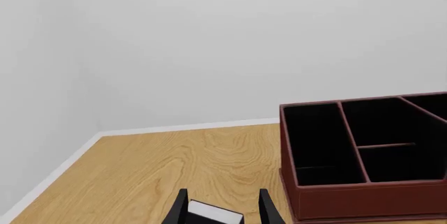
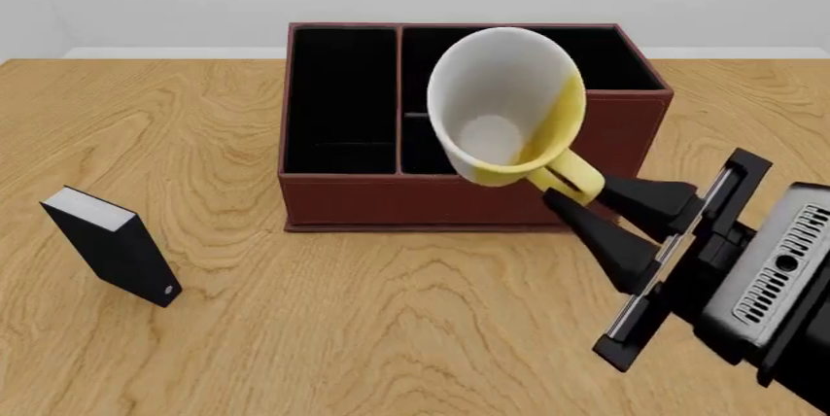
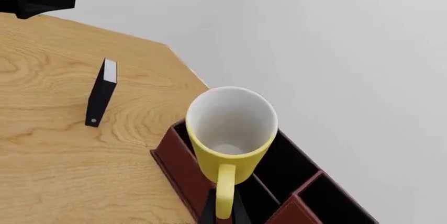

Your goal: Pick up the yellow and white mug and place it to the right of the caddy.

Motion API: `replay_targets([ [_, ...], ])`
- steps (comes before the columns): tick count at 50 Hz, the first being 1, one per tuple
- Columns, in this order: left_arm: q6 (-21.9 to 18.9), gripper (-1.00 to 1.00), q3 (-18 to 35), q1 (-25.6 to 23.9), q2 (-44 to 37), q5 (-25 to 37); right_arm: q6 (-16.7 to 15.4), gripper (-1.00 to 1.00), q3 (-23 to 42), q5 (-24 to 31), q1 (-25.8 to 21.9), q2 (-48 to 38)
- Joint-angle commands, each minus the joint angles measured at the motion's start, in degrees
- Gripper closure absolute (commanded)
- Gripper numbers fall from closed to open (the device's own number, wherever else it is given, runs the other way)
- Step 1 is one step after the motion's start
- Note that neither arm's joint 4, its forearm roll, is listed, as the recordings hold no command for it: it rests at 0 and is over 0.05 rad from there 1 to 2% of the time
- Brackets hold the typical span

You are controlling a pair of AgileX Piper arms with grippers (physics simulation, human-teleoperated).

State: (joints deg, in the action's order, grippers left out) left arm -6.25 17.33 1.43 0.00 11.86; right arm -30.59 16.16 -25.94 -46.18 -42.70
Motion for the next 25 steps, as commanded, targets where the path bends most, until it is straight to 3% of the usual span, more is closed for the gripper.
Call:
replay_targets([
  [1,-0.1,-1.00,0.6,-0.5,0.0,0.4,0.3,1.00,1.1,4.0,3.1,4.9],
  [25,-0.1,-1.00,-0.8,-0.5,0.0,-0.6,0.5,1.00,4.1,11.2,12.2,12.1],
])
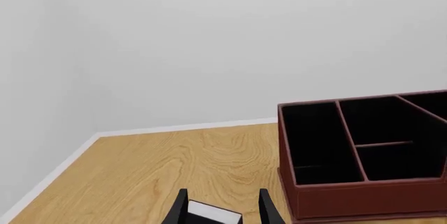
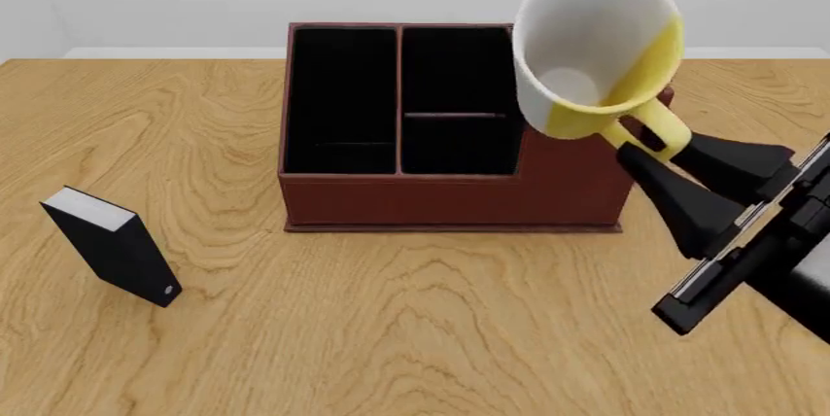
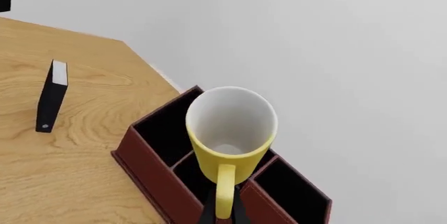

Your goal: Pick up the yellow and white mug and place it to the right of the caddy.

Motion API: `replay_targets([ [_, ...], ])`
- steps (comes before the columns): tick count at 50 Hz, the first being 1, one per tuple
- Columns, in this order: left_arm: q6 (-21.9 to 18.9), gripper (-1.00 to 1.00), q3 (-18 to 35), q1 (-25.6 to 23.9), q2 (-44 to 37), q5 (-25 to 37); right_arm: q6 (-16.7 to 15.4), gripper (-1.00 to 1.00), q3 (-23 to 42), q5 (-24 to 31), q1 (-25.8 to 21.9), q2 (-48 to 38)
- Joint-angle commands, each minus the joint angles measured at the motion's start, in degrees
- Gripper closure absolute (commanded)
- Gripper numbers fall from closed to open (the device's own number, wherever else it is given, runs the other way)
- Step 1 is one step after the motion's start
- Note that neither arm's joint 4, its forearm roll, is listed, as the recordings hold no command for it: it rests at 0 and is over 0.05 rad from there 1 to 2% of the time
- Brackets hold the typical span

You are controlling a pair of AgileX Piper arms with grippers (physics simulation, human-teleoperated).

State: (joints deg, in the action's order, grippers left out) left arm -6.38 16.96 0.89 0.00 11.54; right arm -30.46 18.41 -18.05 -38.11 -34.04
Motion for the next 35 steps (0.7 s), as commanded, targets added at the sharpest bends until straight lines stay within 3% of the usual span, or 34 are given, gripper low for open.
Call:
replay_targets([
  [1,0.0,-1.00,-0.4,0.0,0.0,-0.3,0.4,1.00,1.9,3.4,4.3,3.5],
  [15,0.2,-1.00,-0.4,0.0,0.0,-0.2,0.4,1.00,3.1,7.2,8.9,7.0],
  [22,0.1,-1.00,-0.1,0.3,0.0,0.0,-1.2,1.00,3.4,8.4,10.5,8.1],
  [35,0.1,-1.00,-0.8,0.0,0.0,-0.5,0.7,1.00,4.9,11.1,15.8,10.3],
])
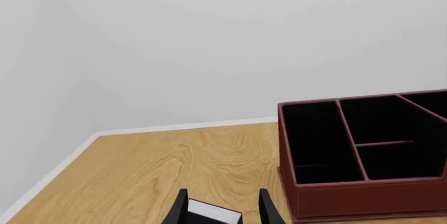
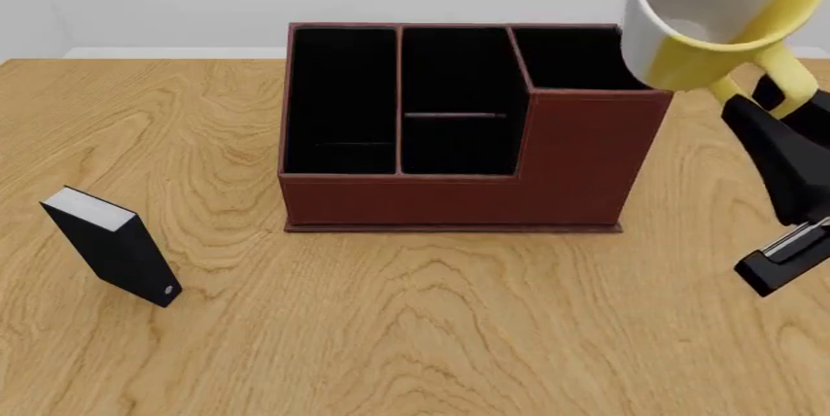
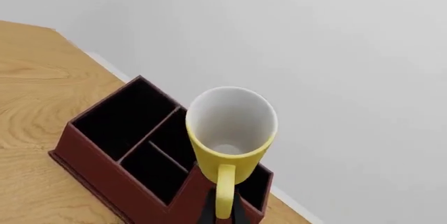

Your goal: Pick up the yellow and white mug and place it to the right of the caddy.

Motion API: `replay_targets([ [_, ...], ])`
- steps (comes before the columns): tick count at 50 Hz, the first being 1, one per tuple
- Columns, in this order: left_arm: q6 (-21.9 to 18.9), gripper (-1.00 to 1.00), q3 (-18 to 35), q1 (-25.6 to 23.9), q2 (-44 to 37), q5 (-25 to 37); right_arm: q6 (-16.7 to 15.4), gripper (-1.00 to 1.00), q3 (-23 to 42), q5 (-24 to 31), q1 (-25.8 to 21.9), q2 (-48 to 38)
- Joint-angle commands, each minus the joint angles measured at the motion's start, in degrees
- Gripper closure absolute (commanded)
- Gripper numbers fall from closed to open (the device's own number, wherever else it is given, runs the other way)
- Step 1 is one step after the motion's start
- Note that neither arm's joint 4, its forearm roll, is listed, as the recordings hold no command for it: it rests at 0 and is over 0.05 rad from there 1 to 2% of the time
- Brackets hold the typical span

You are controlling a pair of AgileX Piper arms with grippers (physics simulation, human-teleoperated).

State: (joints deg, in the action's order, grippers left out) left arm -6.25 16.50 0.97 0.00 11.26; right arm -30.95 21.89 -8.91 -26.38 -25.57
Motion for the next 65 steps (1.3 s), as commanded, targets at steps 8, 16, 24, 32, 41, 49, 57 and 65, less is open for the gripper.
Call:
replay_targets([
  [8,0.0,-1.00,-0.4,0.1,0.0,-0.3,2.3,1.00,2.2,2.1,6.7,1.4],
  [16,0.0,-1.00,-1.1,0.2,0.0,-0.8,3.2,1.00,2.8,1.9,9.3,0.9],
  [24,0.0,-1.00,-0.9,0.3,0.0,-0.5,4.0,1.00,3.7,1.7,13.1,0.4],
  [32,0.0,-1.00,-0.4,0.3,0.0,-0.2,5.2,1.00,4.3,1.5,15.3,-0.3],
  [41,-0.1,-1.00,-0.4,0.1,0.0,-0.1,6.1,1.00,4.4,1.0,18.2,-1.0],
  [49,0.0,-1.00,-0.9,-0.2,0.0,-0.6,6.3,1.00,4.1,0.4,21.1,-1.9],
  [57,-0.1,-1.00,-1.3,0.2,0.0,-0.8,7.4,1.00,3.7,-1.1,24.0,-3.3],
  [65,0.0,-1.00,-1.6,0.3,0.0,-0.9,8.0,1.00,3.6,-2.2,26.5,-4.4],
])
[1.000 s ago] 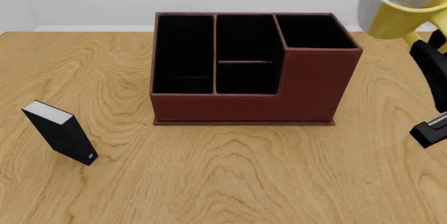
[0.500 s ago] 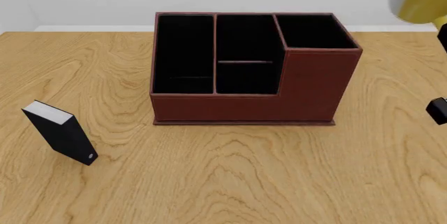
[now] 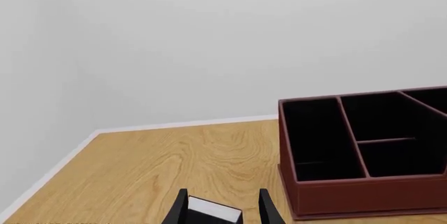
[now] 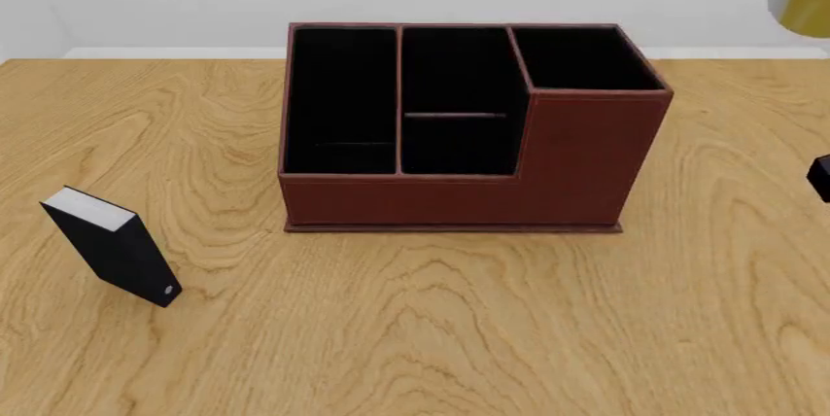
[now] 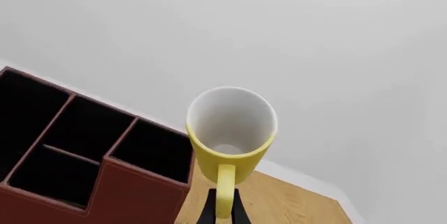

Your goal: Pick up the yellow and white mug and place it to the right of the caddy.

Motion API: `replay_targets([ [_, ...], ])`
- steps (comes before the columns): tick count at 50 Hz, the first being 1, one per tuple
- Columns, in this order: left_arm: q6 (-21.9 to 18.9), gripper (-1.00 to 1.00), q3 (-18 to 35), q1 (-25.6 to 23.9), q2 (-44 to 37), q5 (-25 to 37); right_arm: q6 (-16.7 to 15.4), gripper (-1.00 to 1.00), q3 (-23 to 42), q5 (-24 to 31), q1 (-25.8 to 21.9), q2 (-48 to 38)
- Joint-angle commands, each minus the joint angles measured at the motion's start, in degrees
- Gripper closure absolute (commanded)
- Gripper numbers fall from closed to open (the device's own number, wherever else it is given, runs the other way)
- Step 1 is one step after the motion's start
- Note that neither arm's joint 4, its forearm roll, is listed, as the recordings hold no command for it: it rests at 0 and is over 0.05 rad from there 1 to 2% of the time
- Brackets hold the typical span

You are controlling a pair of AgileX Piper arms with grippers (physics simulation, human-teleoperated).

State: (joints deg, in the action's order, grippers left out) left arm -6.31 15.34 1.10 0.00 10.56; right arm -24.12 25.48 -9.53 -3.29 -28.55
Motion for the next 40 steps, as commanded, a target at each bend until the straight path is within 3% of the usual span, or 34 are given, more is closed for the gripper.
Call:
replay_targets([
  [1,0.1,-1.00,-0.2,0.1,0.0,-0.1,1.4,1.00,0.1,-1.5,3.4,-1.4],
  [18,0.1,-1.00,-0.4,0.4,0.0,-0.1,4.8,1.00,-4.0,-8.4,4.9,-8.1],
  [19,0.1,-1.00,-0.3,0.4,0.0,-0.1,5.7,1.00,-4.2,-8.9,4.9,-9.0],
  [21,0.2,-1.00,-0.1,0.5,0.0,0.1,10.5,1.00,-3.4,-8.0,4.4,-9.8],
  [23,0.1,-1.00,-0.1,0.5,0.0,0.1,7.4,1.00,-4.8,-10.5,5.1,-10.9],
  [40,-0.1,-1.00,-0.3,0.7,0.0,0.0,8.8,1.00,-6.8,-14.4,6.5,-13.9],
])
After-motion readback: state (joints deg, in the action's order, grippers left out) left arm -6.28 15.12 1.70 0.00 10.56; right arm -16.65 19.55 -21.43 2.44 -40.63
